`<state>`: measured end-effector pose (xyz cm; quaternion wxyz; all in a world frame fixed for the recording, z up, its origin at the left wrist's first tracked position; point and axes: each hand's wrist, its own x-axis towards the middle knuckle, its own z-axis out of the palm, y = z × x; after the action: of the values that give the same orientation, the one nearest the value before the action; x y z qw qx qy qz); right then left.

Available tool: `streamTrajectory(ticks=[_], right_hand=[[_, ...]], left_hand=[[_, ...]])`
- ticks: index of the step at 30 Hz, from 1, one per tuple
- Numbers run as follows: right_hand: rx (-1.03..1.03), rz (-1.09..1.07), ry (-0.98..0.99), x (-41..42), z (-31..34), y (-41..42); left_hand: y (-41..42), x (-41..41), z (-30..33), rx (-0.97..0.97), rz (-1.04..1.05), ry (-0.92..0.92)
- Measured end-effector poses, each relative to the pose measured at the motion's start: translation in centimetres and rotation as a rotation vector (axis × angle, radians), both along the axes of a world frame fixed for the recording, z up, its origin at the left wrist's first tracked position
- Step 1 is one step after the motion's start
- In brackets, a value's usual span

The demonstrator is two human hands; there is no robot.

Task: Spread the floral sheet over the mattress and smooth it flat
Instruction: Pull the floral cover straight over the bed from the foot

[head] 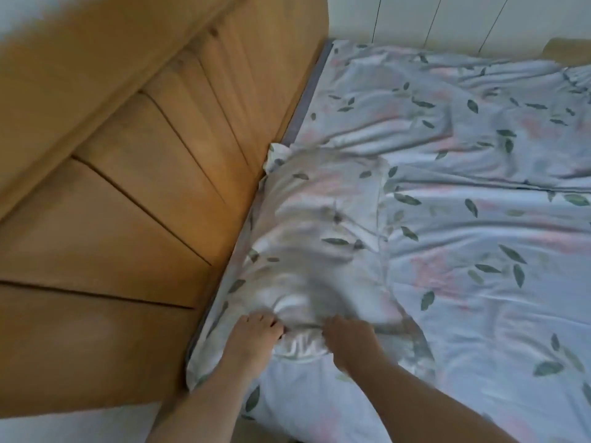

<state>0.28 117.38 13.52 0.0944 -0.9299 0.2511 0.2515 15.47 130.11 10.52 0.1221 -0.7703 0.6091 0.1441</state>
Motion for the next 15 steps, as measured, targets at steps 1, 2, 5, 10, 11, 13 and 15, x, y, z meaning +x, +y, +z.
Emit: streamTrajectory(ticks=[1, 2, 5, 10, 11, 13, 15], right_hand=[[0.044, -0.014, 0.063, 0.1, -2.6, 0.9], [0.085, -0.027, 0.114, -0.1, -5.1, 1.8], [0.228, -0.107, 0.247, -1.5, -9.1, 4.0], [0.362, -0.182, 0.361, -3.4, -6.6, 4.5], [0.37, -0.193, 0.361, -3.3, -4.9, 4.2], [0.374, -0.251, 0.304, -3.4, -0.5, 4.0], [0.381, -0.318, 0.229, -4.3, 5.1, 3.8]], left_hand=[[1.0, -0.4, -3.0, 0.101, 0.017, -0.008], [2.0, -0.9, -5.1, 0.149, 0.018, -0.016], [4.0, -1.9, -9.0, 0.26, 0.011, 0.024], [4.0, -3.8, -6.6, 0.341, 0.11, 0.023], [3.3, -3.8, -5.3, 0.37, 0.101, 0.039], [2.1, -4.1, -1.4, 0.371, 0.101, 0.086], [0.9, -4.7, 3.7, 0.308, 0.11, 0.112]])
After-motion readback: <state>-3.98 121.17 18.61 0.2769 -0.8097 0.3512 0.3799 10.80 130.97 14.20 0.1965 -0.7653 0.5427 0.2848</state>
